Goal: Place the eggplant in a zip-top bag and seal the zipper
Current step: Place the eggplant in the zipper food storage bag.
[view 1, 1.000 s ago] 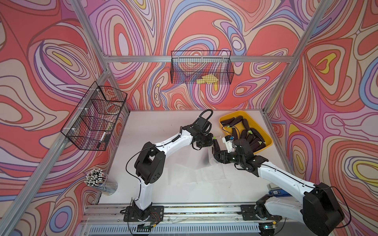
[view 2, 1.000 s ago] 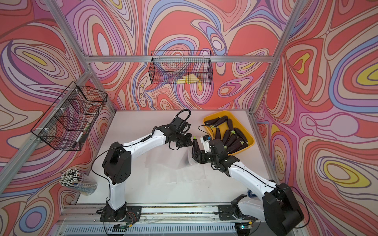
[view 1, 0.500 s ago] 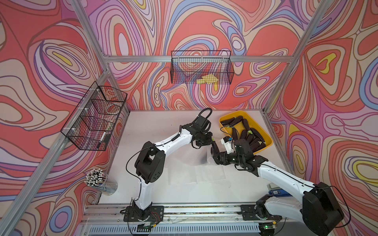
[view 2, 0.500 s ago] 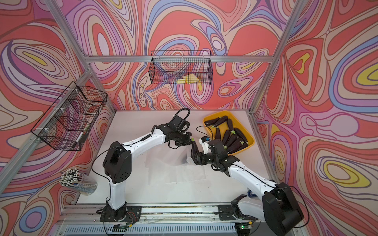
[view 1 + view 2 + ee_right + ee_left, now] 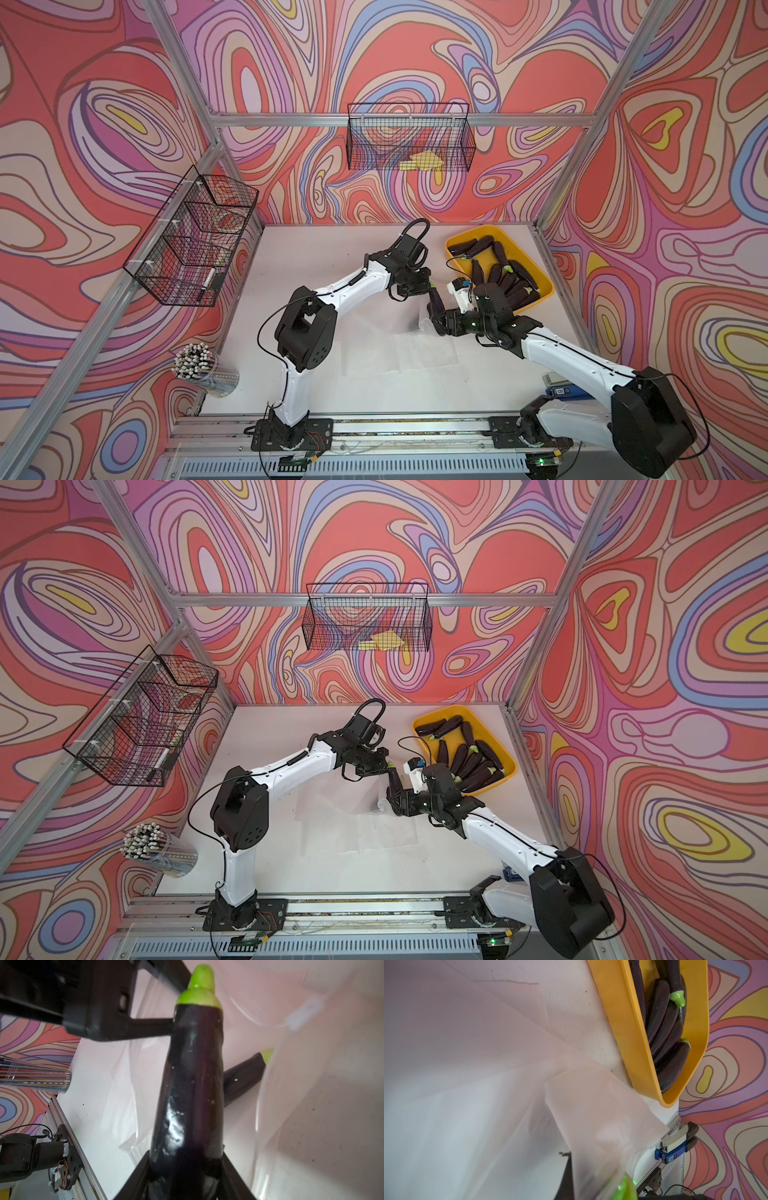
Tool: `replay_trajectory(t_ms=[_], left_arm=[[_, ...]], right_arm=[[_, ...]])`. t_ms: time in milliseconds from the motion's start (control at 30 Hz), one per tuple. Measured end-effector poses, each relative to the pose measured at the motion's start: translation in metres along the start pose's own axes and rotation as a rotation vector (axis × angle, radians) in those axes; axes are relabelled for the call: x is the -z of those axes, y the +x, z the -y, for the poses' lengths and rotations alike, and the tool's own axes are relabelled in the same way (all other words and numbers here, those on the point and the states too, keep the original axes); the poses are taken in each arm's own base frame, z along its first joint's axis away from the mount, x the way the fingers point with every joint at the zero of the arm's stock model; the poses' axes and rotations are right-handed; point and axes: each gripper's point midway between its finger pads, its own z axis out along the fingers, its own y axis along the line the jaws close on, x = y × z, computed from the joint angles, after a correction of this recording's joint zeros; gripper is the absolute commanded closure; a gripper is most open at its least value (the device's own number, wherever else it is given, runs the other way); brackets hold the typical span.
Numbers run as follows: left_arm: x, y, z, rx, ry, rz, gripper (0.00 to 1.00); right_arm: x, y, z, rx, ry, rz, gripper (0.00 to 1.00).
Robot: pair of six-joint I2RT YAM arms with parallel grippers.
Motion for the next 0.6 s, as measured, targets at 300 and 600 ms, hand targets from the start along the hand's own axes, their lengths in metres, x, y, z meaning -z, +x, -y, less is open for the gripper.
replay_trajectory(t_ms=[300, 600], left_arm=[[0.006, 0.004, -0.001, -0.011, 0.004, 0.005, 1.0], [0.012, 0.011, 0.011, -0.036, 0.012, 0.033, 1.0]], right_arm=[[-0.014, -0.005, 0.019, -0.109, 0.093, -0.025, 0.63], [-0.047, -0.056, 0.027, -0.237, 0.173, -0.037, 0.46]])
